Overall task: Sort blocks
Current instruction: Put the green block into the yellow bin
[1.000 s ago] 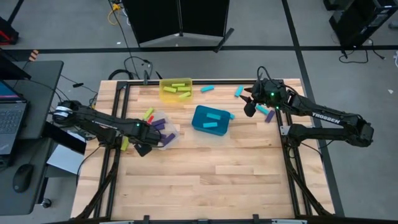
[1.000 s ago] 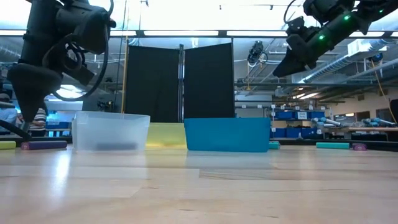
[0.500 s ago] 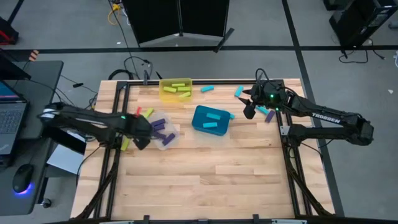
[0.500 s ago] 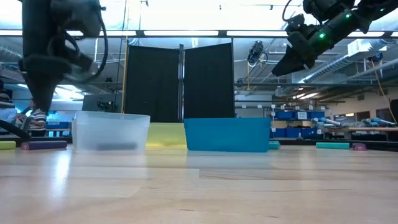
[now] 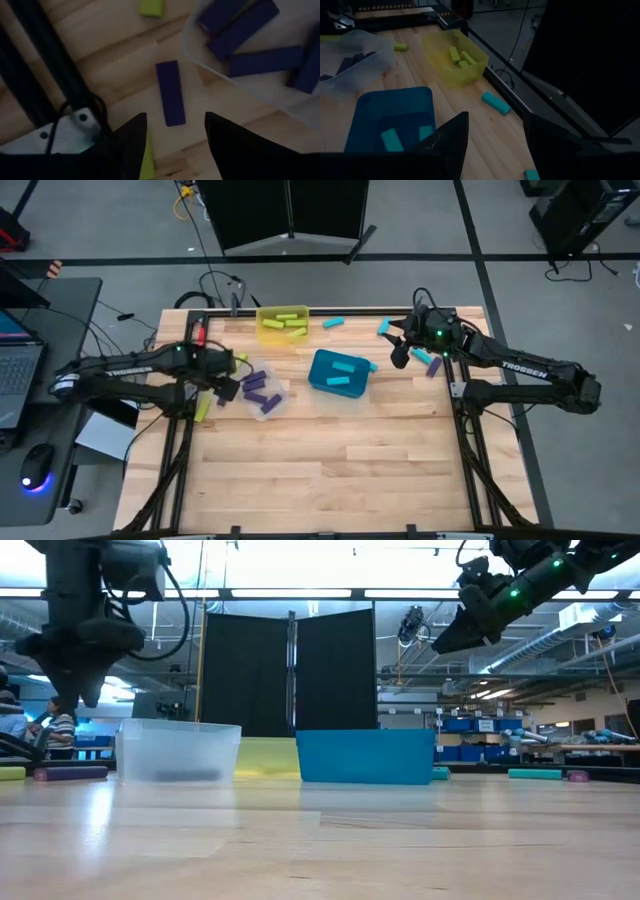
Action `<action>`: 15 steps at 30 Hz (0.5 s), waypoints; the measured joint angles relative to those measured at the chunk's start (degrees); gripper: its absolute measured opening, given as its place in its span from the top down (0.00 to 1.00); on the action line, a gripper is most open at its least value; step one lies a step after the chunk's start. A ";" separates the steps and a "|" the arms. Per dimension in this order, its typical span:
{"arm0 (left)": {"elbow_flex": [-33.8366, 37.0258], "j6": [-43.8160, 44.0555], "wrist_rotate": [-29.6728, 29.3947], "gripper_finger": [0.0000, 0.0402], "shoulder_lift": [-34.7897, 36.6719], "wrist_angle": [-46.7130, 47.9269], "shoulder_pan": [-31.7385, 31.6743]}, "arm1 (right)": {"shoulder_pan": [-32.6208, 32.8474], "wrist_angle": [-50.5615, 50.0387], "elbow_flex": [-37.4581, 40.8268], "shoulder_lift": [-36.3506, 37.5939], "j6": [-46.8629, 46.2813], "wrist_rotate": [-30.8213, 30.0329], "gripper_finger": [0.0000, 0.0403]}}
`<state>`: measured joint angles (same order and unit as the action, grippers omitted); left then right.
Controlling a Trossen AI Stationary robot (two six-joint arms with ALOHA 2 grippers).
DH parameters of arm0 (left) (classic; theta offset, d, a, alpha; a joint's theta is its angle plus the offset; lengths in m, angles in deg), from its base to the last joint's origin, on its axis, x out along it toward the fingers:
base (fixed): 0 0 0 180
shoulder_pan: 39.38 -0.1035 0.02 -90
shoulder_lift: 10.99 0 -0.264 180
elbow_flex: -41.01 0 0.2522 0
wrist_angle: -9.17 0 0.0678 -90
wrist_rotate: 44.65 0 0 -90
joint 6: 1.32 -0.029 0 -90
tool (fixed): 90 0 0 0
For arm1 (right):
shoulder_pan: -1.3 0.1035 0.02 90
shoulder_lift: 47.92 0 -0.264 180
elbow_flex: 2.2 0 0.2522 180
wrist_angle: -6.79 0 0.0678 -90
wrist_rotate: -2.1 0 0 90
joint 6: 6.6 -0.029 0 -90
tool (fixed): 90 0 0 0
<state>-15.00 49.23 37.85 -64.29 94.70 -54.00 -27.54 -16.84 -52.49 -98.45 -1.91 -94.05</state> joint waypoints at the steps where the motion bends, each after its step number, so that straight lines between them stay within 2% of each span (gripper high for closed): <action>1: -0.70 -1.28 -0.17 0.48 -0.10 -0.04 -1.59 | 0.00 -0.05 0.00 0.00 0.02 0.02 0.50; 7: -7.92 -10.13 -1.88 0.48 -2.92 -3.42 -10.67 | 0.00 -0.07 0.00 0.00 1.17 0.24 0.50; 10: -10.40 -16.00 -2.40 0.48 -8.17 -3.17 -16.17 | 0.00 -0.04 0.00 0.00 1.57 0.25 0.50; 15: -13.46 -26.71 1.13 0.48 -19.98 -4.07 -24.14 | 0.00 -0.06 0.00 0.00 1.77 0.43 0.50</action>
<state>-28.46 22.52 38.98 -84.27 90.63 -78.14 -27.54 -16.90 -52.49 -98.45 -0.14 -93.62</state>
